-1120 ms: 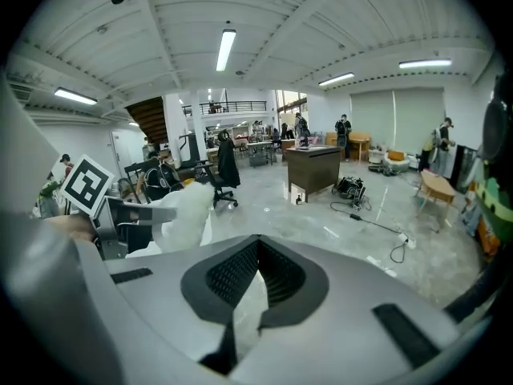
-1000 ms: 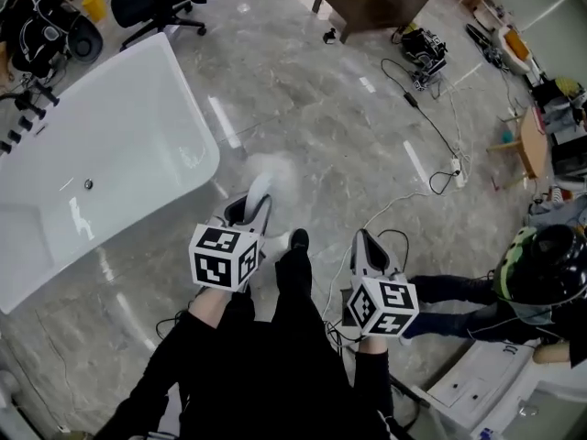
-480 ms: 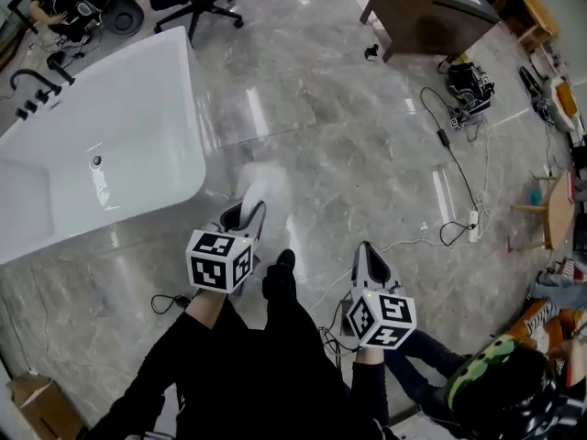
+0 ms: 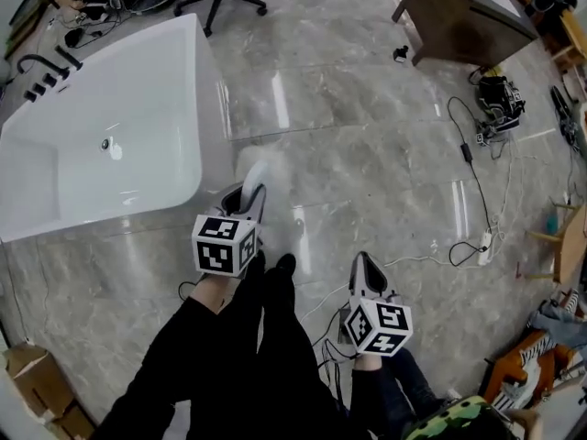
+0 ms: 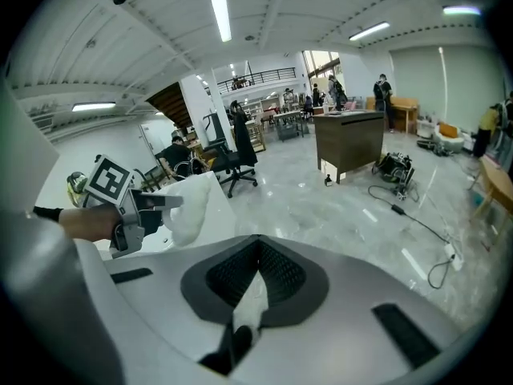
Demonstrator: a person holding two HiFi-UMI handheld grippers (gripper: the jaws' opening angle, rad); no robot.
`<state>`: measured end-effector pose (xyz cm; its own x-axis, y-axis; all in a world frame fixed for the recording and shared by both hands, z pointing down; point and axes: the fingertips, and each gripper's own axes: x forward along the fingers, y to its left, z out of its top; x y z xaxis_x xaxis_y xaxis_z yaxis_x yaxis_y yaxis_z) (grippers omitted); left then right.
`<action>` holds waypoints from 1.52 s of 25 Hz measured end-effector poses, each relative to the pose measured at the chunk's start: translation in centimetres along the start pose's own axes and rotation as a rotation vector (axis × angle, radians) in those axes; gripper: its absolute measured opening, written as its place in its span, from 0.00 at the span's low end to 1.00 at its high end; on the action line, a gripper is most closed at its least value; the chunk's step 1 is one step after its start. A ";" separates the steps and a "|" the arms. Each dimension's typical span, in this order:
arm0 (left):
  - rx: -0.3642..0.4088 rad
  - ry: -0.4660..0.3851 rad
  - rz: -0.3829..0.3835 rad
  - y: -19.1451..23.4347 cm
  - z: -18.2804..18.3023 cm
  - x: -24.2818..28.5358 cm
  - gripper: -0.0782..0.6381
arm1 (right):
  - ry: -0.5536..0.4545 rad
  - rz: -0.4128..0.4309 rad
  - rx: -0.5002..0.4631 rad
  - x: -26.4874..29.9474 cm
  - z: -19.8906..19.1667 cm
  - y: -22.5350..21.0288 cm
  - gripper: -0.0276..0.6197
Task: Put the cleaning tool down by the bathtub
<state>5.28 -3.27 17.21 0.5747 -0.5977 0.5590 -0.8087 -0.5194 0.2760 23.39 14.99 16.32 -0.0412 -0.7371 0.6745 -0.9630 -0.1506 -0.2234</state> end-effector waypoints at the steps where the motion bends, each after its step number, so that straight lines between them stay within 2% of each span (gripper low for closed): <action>1: -0.003 0.008 0.012 0.6 -0.2 0.9 0.24 | 0.007 0.003 -0.001 0.8 0.1 -0.1 0.04; 8: -0.017 0.089 0.055 3.4 -5.1 6.8 0.24 | 0.038 0.025 -0.059 6.4 -0.6 0.1 0.04; 14: -0.047 0.126 0.087 6.2 -9.0 11.5 0.24 | 0.064 0.053 -0.069 12.3 -2.6 0.8 0.04; 26: -0.093 0.130 0.135 13.0 -17.8 20.7 0.24 | 0.116 0.110 -0.161 24.5 -9.3 -0.3 0.04; 38: -0.076 0.112 0.146 17.0 -24.0 29.0 0.24 | 0.103 0.191 -0.263 35.6 -13.6 0.2 0.04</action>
<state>5.17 -14.76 56.88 0.4368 -0.5892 0.6797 -0.8919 -0.3822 0.2418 18.15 -2.31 49.86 -0.2409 -0.6629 0.7089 -0.9705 0.1686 -0.1721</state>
